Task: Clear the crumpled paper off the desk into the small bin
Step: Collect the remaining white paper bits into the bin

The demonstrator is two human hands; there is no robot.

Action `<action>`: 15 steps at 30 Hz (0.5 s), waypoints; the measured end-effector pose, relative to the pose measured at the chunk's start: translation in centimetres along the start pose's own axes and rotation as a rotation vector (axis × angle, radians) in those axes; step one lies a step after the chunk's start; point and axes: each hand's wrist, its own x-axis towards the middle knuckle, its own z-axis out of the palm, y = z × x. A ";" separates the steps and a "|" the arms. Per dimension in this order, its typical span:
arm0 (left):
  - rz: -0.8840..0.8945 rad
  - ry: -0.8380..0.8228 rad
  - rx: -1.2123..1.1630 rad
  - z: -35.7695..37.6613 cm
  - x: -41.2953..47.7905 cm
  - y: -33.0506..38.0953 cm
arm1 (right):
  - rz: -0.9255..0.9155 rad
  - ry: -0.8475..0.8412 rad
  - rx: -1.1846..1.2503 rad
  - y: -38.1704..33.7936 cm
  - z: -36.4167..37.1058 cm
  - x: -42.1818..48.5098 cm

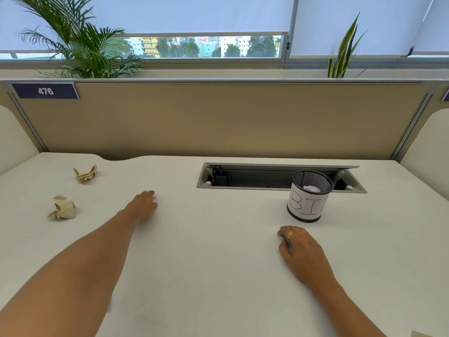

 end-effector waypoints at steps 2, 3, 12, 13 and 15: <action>0.017 0.059 -0.010 0.2 -0.1 0.2 | 0.002 -0.001 -0.002 0.1 0.0 0.0; 0.022 0.099 -0.006 0.3 -0.3 0.4 | 0.003 -0.001 -0.002 0.1 0.0 0.0; 0.148 0.194 0.094 -0.1 -2.5 6.0 | 0.005 -0.016 0.016 -0.2 -0.1 0.0; 0.174 0.185 0.083 -0.2 -2.7 6.9 | 0.005 -0.022 0.021 -0.3 -0.1 0.1; 0.244 0.167 0.052 -0.5 -3.3 8.8 | 0.007 -0.025 0.027 -0.5 0.1 0.2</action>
